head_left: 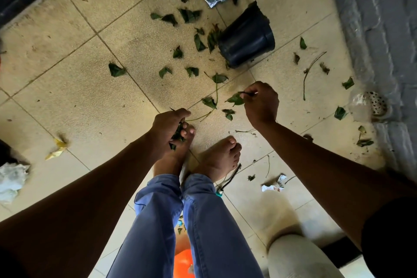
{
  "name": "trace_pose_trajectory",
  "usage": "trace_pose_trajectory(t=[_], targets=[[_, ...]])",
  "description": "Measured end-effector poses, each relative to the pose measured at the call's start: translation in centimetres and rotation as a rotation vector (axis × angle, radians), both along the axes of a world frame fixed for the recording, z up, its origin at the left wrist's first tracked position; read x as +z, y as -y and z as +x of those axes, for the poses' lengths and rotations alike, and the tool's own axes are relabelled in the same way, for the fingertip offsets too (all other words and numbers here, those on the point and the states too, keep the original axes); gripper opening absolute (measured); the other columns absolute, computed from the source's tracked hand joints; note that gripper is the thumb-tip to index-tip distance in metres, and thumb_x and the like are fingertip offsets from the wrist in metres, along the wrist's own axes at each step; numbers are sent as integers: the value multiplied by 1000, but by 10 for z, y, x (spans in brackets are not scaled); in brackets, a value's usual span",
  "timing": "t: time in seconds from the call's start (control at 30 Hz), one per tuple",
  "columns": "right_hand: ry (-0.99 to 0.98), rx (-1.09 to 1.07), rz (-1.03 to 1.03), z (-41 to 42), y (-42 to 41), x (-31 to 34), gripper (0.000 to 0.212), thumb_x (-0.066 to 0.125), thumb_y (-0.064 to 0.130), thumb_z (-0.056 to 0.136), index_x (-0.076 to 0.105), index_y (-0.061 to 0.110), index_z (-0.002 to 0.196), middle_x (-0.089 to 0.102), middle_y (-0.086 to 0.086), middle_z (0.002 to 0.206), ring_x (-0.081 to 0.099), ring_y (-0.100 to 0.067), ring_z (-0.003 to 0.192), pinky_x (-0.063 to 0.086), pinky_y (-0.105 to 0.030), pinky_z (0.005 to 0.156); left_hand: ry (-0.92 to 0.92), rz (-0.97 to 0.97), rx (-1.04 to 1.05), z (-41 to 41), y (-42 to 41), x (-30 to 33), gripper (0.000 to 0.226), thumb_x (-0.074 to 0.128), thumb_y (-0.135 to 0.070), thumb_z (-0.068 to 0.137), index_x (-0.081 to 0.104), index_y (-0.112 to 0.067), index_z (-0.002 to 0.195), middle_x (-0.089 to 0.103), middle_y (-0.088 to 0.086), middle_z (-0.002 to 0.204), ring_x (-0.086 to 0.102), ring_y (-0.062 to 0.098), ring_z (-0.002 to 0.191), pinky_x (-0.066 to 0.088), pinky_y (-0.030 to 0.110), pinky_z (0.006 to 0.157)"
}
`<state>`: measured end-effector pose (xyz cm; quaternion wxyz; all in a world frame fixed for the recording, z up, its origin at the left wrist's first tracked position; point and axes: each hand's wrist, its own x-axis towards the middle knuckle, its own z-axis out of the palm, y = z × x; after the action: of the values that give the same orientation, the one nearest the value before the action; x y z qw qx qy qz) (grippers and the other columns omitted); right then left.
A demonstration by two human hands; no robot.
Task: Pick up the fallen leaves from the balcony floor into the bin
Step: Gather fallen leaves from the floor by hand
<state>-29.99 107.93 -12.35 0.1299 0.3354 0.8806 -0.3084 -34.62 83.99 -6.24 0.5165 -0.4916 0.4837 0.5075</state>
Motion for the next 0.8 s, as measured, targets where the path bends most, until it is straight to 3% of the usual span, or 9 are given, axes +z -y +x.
trace_pose_trajectory(t=[0.13, 0.2, 0.33, 0.43, 0.6, 0.7, 0.8], targets=[[42, 53, -23, 15, 5, -1, 17, 76, 8, 85, 64, 17, 94, 69, 3, 91, 69, -19, 82, 53, -33, 70, 21, 26, -7, -3, -6, 8, 34, 62, -21, 95, 42, -16, 68, 47, 0, 53, 39, 8, 36, 15, 12, 37], [67, 117, -30, 16, 13, -5, 30, 74, 4, 85, 61, 16, 110, 71, -1, 99, 69, -24, 92, 52, -31, 72, 31, 34, -14, -4, -9, 11, 36, 60, -23, 97, 42, -16, 66, 47, -1, 49, 39, 7, 35, 14, 12, 37], [182, 286, -9, 20, 29, -19, 62, 74, 5, 85, 45, 17, 138, 69, -13, 114, 67, -33, 106, 55, -41, 83, 46, 53, -19, -3, -10, 13, 37, 58, -24, 99, 43, -16, 66, 48, -2, 47, 39, 5, 34, 14, 11, 35], [199, 285, 32, 22, 36, -27, 53, 72, 4, 84, 46, 11, 130, 64, -17, 111, 64, -37, 100, 48, -37, 75, 41, 64, -20, -1, -7, 11, 35, 57, -23, 98, 44, -15, 67, 49, -1, 48, 39, 6, 35, 14, 12, 34], [257, 245, 72, 24, 32, -28, 16, 67, 10, 88, 66, 6, 103, 66, -14, 105, 64, -34, 95, 37, -31, 69, 17, 54, -41, 1, -3, 9, 31, 59, -21, 96, 43, -15, 71, 50, -1, 48, 39, 7, 38, 15, 12, 35], [225, 171, 62, 26, 27, -18, 10, 65, 9, 89, 71, 8, 96, 69, -10, 101, 65, -30, 93, 36, -28, 70, 19, 57, -34, 2, -1, 9, 32, 59, -21, 96, 42, -16, 70, 50, -1, 48, 38, 7, 38, 14, 12, 36], [147, 85, 23, 31, 28, -3, 7, 67, 5, 88, 72, 9, 90, 61, -8, 107, 59, -20, 83, 38, -27, 72, 9, 56, -17, 4, -1, 10, 31, 60, -21, 96, 42, -16, 72, 50, -1, 49, 38, 7, 38, 14, 13, 37]])
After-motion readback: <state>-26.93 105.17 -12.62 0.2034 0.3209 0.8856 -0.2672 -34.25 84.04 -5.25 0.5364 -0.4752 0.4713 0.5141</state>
